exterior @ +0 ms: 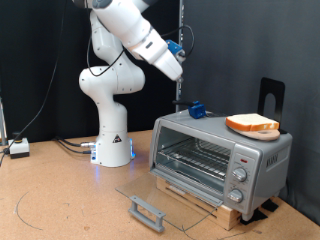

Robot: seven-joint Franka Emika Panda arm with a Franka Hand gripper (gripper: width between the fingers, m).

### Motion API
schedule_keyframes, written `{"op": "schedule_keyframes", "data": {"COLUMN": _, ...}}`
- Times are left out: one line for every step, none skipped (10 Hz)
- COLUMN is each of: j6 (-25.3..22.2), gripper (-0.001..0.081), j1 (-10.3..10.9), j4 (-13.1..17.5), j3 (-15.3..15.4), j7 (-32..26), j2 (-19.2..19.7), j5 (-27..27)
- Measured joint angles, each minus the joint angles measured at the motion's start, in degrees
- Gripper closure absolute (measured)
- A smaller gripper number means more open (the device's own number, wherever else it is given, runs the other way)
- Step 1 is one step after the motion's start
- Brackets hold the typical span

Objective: Make a piece of toast with the oven

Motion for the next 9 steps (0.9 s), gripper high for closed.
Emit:
{"op": "schedule_keyframes", "data": {"j6": 0.0, "gripper": -0.0003, "j1": 0.0, "j4": -0.7, "j3": 0.5, "j7": 0.1, "j2": -2.3, "j5": 0.0}}
{"op": "schedule_keyframes", "data": {"j6": 0.0, "gripper": -0.0003, "j1": -0.1, "j4": -1.4, "j3": 1.2, "j7": 0.7, "j2": -4.8, "j5": -0.3}}
{"op": "schedule_keyframes", "data": {"j6": 0.0, "gripper": -0.0003, "j1": -0.2, "j4": -2.1, "j3": 2.1, "j7": 1.7, "j2": -7.2, "j5": -0.8}}
{"op": "schedule_keyframes", "data": {"j6": -0.3, "gripper": -0.0003, "j1": -0.3, "j4": -2.7, "j3": 3.0, "j7": 3.1, "j2": -9.7, "j5": -1.6}}
{"op": "schedule_keyframes", "data": {"j6": -1.2, "gripper": -0.0003, "j1": -0.3, "j4": -3.1, "j3": 3.9, "j7": 4.5, "j2": -12.1, "j5": -2.7}}
{"op": "schedule_keyframes", "data": {"j6": -2.6, "gripper": -0.0003, "j1": -0.3, "j4": -3.5, "j3": 4.8, "j7": 6.3, "j2": -14.3, "j5": -4.0}}
{"op": "schedule_keyframes", "data": {"j6": -3.5, "gripper": -0.0003, "j1": -0.5, "j4": -4.0, "j3": 5.7, "j7": 8.8, "j2": -16.6, "j5": -4.9}}
{"op": "schedule_keyframes", "data": {"j6": -5.4, "gripper": -0.0003, "j1": -0.6, "j4": -4.4, "j3": 6.3, "j7": 11.4, "j2": -18.5, "j5": -5.2}}
{"op": "schedule_keyframes", "data": {"j6": -6.2, "gripper": -0.0003, "j1": -0.7, "j4": -4.9, "j3": 6.4, "j7": 12.8, "j2": -19.4, "j5": -5.5}}
